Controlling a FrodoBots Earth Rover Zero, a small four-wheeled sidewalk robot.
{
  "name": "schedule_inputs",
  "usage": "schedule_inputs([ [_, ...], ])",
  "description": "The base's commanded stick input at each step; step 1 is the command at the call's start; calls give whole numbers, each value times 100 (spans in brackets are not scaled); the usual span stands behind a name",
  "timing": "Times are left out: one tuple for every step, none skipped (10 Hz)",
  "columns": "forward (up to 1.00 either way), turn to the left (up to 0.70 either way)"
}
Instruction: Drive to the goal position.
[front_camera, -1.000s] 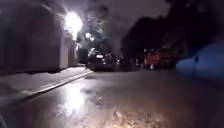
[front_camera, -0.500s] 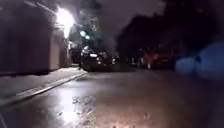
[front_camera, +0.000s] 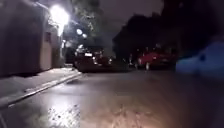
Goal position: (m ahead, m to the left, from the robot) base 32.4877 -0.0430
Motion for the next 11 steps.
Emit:
schedule_inputs([
  [100,0],
  [100,0],
  [100,0],
  [100,0],
  [100,0],
  [100,0],
  [100,0],
  [100,0],
  [100,0],
  [100,0],
  [100,0],
])
